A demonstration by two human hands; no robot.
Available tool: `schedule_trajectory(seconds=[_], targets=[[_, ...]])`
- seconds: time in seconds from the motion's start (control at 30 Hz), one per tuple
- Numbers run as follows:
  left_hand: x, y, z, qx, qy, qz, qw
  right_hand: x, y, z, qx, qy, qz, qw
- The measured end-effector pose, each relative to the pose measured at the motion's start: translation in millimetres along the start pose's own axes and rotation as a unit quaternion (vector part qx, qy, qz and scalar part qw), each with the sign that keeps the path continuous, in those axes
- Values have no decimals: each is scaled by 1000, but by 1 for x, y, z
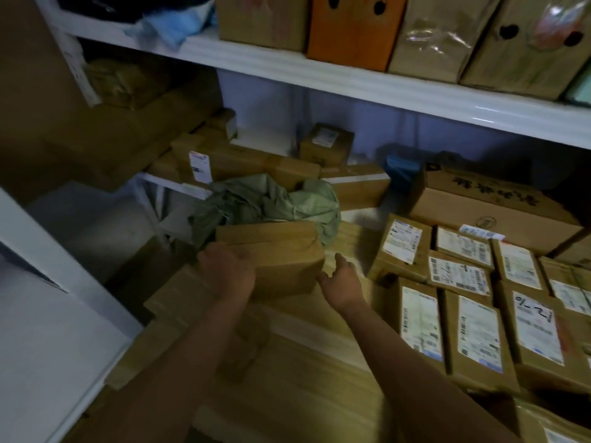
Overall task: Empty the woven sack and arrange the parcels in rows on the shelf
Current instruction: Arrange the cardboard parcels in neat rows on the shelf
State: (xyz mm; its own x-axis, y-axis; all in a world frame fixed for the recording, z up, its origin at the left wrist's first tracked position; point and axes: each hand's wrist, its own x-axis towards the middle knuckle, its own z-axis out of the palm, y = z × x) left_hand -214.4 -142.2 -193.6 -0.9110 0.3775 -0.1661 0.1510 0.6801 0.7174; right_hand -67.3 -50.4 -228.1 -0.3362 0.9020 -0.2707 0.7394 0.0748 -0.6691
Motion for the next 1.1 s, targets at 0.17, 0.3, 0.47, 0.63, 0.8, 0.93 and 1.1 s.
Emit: schedule_trajectory(seconds=[0.17, 0.3, 0.47, 0.63, 0.8, 0.93, 1.1], targets=[[28, -9, -11, -6, -132, -58, 990, 12, -15, 9, 82, -31, 46, 995], [36, -13, -9, -14, -156, -24, 987, 11, -17, 8, 156, -12, 32, 987], [30, 1, -13, -66, -159, 21, 985, 12, -5, -3, 164, 72, 58, 982], [12, 15, -3, -145, -193, 43, 969, 5, 6, -26, 158, 148, 84, 973], [-13, 22, 14, -184, -218, 25, 958, -13, 21, -56, 153, 223, 120, 955], [-30, 22, 21, -191, -235, 4, 953, -24, 32, -78, 182, 210, 117, 953], [-44, 25, 25, -159, -270, -9, 950, -27, 53, -86, 275, 155, 98, 944]])
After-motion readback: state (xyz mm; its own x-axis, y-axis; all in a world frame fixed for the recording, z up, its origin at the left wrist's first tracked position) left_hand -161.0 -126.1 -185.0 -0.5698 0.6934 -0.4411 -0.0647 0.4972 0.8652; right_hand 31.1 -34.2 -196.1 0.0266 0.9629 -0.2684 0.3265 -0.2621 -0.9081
